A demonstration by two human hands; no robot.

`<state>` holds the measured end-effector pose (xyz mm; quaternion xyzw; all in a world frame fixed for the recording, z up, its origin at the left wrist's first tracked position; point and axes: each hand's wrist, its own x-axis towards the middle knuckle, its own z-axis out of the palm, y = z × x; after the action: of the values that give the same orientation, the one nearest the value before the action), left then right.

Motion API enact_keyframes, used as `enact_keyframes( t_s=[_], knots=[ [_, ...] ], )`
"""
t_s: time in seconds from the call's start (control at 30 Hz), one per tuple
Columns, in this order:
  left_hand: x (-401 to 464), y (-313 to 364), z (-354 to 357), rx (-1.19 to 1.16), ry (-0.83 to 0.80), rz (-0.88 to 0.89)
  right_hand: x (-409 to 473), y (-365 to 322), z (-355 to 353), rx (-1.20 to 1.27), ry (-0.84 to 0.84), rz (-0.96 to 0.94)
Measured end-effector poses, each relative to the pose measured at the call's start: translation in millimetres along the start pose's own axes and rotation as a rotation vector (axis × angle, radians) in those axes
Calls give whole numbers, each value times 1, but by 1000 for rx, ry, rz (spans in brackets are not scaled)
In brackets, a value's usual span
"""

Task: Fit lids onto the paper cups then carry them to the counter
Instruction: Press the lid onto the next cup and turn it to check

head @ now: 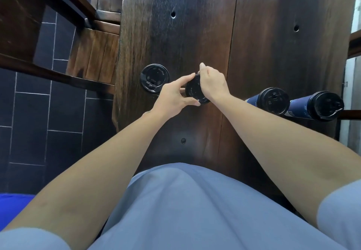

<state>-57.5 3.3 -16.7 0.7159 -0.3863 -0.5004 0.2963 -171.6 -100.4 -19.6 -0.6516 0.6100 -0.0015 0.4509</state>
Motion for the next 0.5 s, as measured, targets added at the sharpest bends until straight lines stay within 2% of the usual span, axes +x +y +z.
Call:
enact_keyframes(
  t_s=[0.27,0.5],
  knots=[
    [-7,-4,6,-18,41,39,-1,4,14,-157,210,-14],
    [-6,-11,9,-38,51,44,-2,2,19,-227,247,-36]
  ],
)
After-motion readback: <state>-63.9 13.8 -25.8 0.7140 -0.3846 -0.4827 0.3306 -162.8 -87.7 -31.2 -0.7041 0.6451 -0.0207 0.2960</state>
